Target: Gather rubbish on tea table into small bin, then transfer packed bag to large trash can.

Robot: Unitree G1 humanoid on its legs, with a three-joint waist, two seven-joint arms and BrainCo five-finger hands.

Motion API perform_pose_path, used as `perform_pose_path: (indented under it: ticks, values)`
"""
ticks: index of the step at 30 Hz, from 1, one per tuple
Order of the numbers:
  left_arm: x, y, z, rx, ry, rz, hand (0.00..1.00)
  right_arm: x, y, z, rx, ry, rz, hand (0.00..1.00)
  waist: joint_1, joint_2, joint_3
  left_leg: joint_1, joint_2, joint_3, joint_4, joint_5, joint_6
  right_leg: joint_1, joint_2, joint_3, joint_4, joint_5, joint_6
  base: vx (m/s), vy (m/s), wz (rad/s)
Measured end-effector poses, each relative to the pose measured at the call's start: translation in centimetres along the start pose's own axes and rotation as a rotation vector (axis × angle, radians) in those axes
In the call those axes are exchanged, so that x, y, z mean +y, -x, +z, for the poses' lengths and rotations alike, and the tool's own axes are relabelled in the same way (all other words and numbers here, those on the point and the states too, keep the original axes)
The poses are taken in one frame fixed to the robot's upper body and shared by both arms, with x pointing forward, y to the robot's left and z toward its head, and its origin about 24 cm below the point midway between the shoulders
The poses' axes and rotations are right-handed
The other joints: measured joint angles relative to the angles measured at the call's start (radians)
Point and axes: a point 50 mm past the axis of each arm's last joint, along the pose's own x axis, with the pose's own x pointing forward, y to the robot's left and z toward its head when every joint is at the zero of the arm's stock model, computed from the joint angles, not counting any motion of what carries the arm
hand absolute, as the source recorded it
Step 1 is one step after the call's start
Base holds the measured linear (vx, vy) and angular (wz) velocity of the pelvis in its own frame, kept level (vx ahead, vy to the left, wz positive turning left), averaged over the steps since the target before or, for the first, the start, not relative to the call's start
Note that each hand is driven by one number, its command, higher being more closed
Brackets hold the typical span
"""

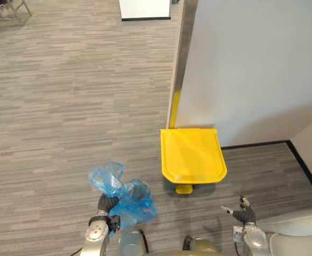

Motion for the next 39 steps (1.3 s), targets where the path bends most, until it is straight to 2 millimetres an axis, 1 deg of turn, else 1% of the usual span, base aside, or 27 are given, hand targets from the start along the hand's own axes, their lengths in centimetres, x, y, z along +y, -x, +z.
perform_pose_path:
  ticks: [5, 8, 10, 12, 13, 14, 15, 16, 17, 19, 20, 21, 22, 23, 24, 25, 26, 27, 28, 29, 30, 31, 32, 33, 36, 37, 39]
  values:
    - [0.7, 0.1, -1.0, 0.044, -0.021, 0.013, 1.00, 0.3, -0.4, -0.8, 0.053, 0.009, 0.010, 0.00, 0.000, 0.006, -0.006, -0.001, 0.003, 0.001, -0.025, 0.013, -0.004, 0.014, 0.017, 0.002, -0.048, 0.032, -0.009, 0.02, -0.008, -0.06]
    - [1.6, 0.2, -1.1, 0.051, -0.021, 0.045, 1.00, 0.3, -1.1, 0.0, 0.051, 0.019, 0.011, 0.00, 0.003, 0.005, -0.005, -0.005, 0.007, 0.003, -0.022, 0.012, -0.004, 0.006, 0.021, 0.029, -0.069, 0.054, -0.005, -0.02, 0.018, -0.22]
    - [2.1, 0.3, -1.3, 0.056, -0.016, 0.064, 1.00, 0.3, -1.6, 0.8, 0.033, 0.026, 0.012, 0.00, 0.004, 0.005, -0.004, -0.026, 0.010, 0.002, 0.011, -0.014, 0.001, -0.023, 0.021, 0.047, -0.038, 0.052, -0.002, -0.05, 0.060, -0.31]
    - [2.3, 0.3, -1.3, 0.057, -0.012, 0.070, 1.00, 0.3, -1.9, 1.6, 0.012, 0.025, 0.011, 0.00, 0.005, 0.003, 0.003, -0.050, 0.020, 0.003, 0.083, -0.070, 0.012, -0.062, 0.018, 0.066, 0.051, 0.019, 0.015, -0.08, 0.097, -0.25]
    - [2.4, 0.4, -1.4, 0.064, -0.004, 0.080, 1.00, 0.2, -2.0, 1.7, 0.009, 0.025, 0.008, 0.00, 0.002, -0.002, 0.025, -0.036, 0.020, -0.005, 0.122, -0.120, 0.024, -0.113, -0.001, 0.066, 0.219, 0.002, 0.028, -0.09, 0.089, -0.04]
    - [2.4, 0.3, -1.2, 0.057, -0.001, 0.085, 1.00, 0.3, -2.0, 2.0, -0.001, 0.021, 0.009, 0.00, 0.002, -0.008, 0.042, -0.018, 0.012, -0.010, 0.125, -0.128, 0.036, -0.157, -0.013, 0.060, 0.326, 0.008, 0.026, -0.08, 0.089, 0.09]
    - [2.8, 0.3, -1.3, 0.063, -0.005, 0.093, 1.00, 0.4, -1.7, 1.5, 0.009, 0.017, 0.010, 0.00, 0.000, -0.009, 0.063, 0.003, 0.002, -0.014, 0.134, -0.135, 0.048, -0.217, -0.026, 0.046, 0.431, -0.014, 0.017, -0.02, 0.040, 0.21]
    - [3.0, 0.1, -1.0, 0.054, -0.016, 0.095, 1.00, 0.5, -1.4, 1.1, 0.021, 0.013, 0.012, 0.00, 0.000, -0.022, 0.072, 0.011, 0.002, -0.031, 0.148, -0.142, 0.061, -0.249, -0.026, 0.018, 0.391, -0.031, 0.005, 0.00, 0.013, 0.29]
    - [3.1, -0.1, -0.7, 0.046, -0.022, 0.093, 1.00, 0.6, -1.3, 1.0, 0.026, 0.010, 0.014, 0.00, 0.001, -0.028, 0.078, 0.012, 0.002, -0.038, 0.155, -0.145, 0.066, -0.263, -0.026, -0.001, 0.355, -0.028, 0.007, 0.03, -0.024, 0.39]
    - [3.2, -1.0, 0.5, 0.012, -0.036, 0.086, 1.00, 0.7, -1.3, 0.9, 0.028, 0.004, 0.015, 0.00, 0.000, -0.044, 0.106, 0.012, 0.000, -0.061, 0.177, -0.156, 0.065, -0.307, -0.026, -0.056, 0.188, 0.022, 0.013, 0.04, -0.046, 0.44]
    - [2.9, -1.7, 1.3, -0.010, -0.037, 0.076, 1.00, 0.5, -1.4, 0.9, 0.030, -0.003, 0.006, 0.00, -0.002, -0.052, 0.126, 0.005, -0.010, -0.082, 0.205, -0.172, 0.064, -0.321, -0.034, -0.082, 0.056, 0.077, 0.035, 0.05, -0.071, 0.64]
    - [2.6, -2.3, 1.9, -0.024, -0.032, 0.070, 1.00, 0.3, -1.3, 0.7, 0.038, -0.008, -0.003, 0.00, -0.004, -0.059, 0.143, -0.005, -0.027, -0.104, 0.245, -0.201, 0.061, -0.334, -0.052, -0.098, -0.004, 0.104, 0.040, 0.05, -0.086, 0.71]
    - [2.4, -2.6, 2.1, -0.025, -0.027, 0.068, 1.00, 0.1, -1.3, 0.5, 0.047, -0.012, -0.012, 0.00, -0.005, -0.060, 0.147, -0.004, -0.035, -0.116, 0.266, -0.219, 0.059, -0.336, -0.059, -0.093, -0.006, 0.104, 0.041, 0.10, -0.138, 0.73]
    - [2.0, -2.6, 2.0, -0.022, -0.017, 0.070, 1.00, -0.4, -1.2, 0.2, 0.059, -0.017, -0.027, 0.00, -0.006, -0.055, 0.150, 0.002, -0.043, -0.142, 0.303, -0.256, 0.047, -0.335, -0.059, -0.055, 0.008, 0.132, 0.024, 0.18, -0.181, 0.57]
    - [1.4, -2.7, 2.0, -0.022, 0.000, 0.068, 1.00, -1.1, -1.4, 0.4, 0.053, -0.012, -0.044, 0.00, -0.005, -0.033, 0.160, 0.014, -0.030, -0.178, 0.313, -0.278, 0.031, -0.346, -0.039, -0.034, 0.082, 0.131, 0.002, 0.21, -0.193, 0.55]
    - [1.2, -2.8, 2.1, -0.024, 0.003, 0.063, 1.00, -1.4, -1.3, 0.4, 0.055, -0.015, -0.053, 0.00, -0.007, -0.018, 0.166, 0.014, -0.025, -0.200, 0.311, -0.283, 0.023, -0.358, -0.029, 0.005, 0.125, 0.116, -0.017, 0.29, -0.273, 0.84]
    - [1.1, -3.0, 2.4, -0.032, 0.005, 0.061, 1.00, -1.7, -1.4, 0.4, 0.058, -0.039, -0.071, 0.00, -0.026, -0.005, 0.174, 0.010, -0.024, -0.255, 0.304, -0.289, 0.012, -0.365, -0.017, 0.081, 0.196, 0.082, -0.011, 0.33, -0.318, 1.09]
    - [1.0, -2.9, 2.3, -0.030, 0.010, 0.065, 1.00, -2.3, -1.1, -0.4, 0.084, -0.061, -0.093, 0.00, -0.032, -0.002, 0.174, 0.017, -0.020, -0.294, 0.288, -0.296, -0.004, -0.376, -0.019, 0.068, 0.252, 0.036, 0.006, 0.36, -0.342, 1.08]
    - [0.9, -2.8, 2.0, -0.021, 0.015, 0.065, 1.00, -2.5, -1.0, -0.6, 0.097, -0.079, -0.104, 0.00, -0.031, 0.007, 0.171, 0.025, -0.010, -0.313, 0.274, -0.298, -0.017, -0.375, -0.018, 0.045, 0.273, 0.014, 0.011, 0.35, -0.311, 0.82]
    - [0.5, -2.4, 1.4, -0.002, 0.026, 0.062, 1.00, -2.7, -0.8, -1.0, 0.115, -0.093, -0.117, 0.00, -0.031, 0.025, 0.151, 0.048, 0.022, -0.335, 0.224, -0.290, -0.048, -0.372, -0.004, -0.004, 0.301, -0.035, 0.004, 0.40, -0.265, 0.50]
    - [0.2, -2.3, 1.2, 0.004, 0.037, 0.056, 1.00, -2.5, -0.9, -0.8, 0.110, -0.116, -0.118, 0.00, -0.027, 0.030, 0.139, 0.060, 0.040, -0.346, 0.219, -0.281, -0.061, -0.373, 0.009, -0.024, 0.308, -0.063, -0.015, 0.42, -0.231, 0.35]
    - [-0.1, -2.2, 1.1, 0.007, 0.045, 0.053, 1.00, -2.3, -1.0, -0.4, 0.098, -0.122, -0.114, 0.00, -0.025, 0.034, 0.135, 0.064, 0.043, -0.349, 0.226, -0.275, -0.068, -0.374, 0.019, -0.032, 0.311, -0.077, -0.020, 0.43, -0.176, 0.13]
    - [-0.6, -2.1, 0.9, 0.013, 0.059, 0.045, 1.00, -2.0, -1.4, 0.7, 0.058, -0.132, -0.108, 0.00, -0.030, 0.042, 0.129, 0.071, 0.050, -0.342, 0.208, -0.254, -0.077, -0.375, 0.035, -0.054, 0.312, -0.088, -0.040, 0.34, -0.169, 0.14]
    - [-1.0, -2.4, 1.4, -0.002, 0.059, 0.032, 1.00, -1.7, -1.6, 1.5, 0.028, -0.140, -0.101, 0.00, -0.031, 0.035, 0.124, 0.072, 0.058, -0.339, 0.162, -0.234, -0.097, -0.386, 0.035, -0.062, 0.318, -0.097, -0.051, 0.29, -0.171, 0.14]
    - [-1.4, -2.6, 1.9, -0.022, 0.053, 0.010, 1.00, 0.1, -2.0, 3.7, -0.050, -0.120, -0.036, 0.00, -0.034, 0.034, 0.106, 0.065, 0.064, -0.340, 0.073, -0.215, -0.122, -0.422, 0.038, -0.064, 0.308, -0.095, -0.060, 0.13, -0.122, 0.03]
    - [-1.5, -2.6, 2.0, -0.027, 0.050, 0.005, 1.00, 1.3, -2.3, 4.8, -0.084, -0.098, 0.009, 0.00, -0.037, 0.036, 0.104, 0.060, 0.069, -0.341, 0.043, -0.213, -0.125, -0.431, 0.040, -0.071, 0.292, -0.086, -0.071, 0.02, -0.057, 0.08]
    - [-1.1, -2.7, 2.2, -0.034, 0.025, 0.005, 1.00, 4.3, -2.5, 7.7, -0.177, -0.037, 0.123, 0.00, -0.033, 0.030, 0.098, 0.025, 0.072, -0.355, 0.022, -0.200, -0.143, -0.446, 0.051, -0.079, 0.244, -0.056, -0.062, -0.01, -0.029, 0.07]
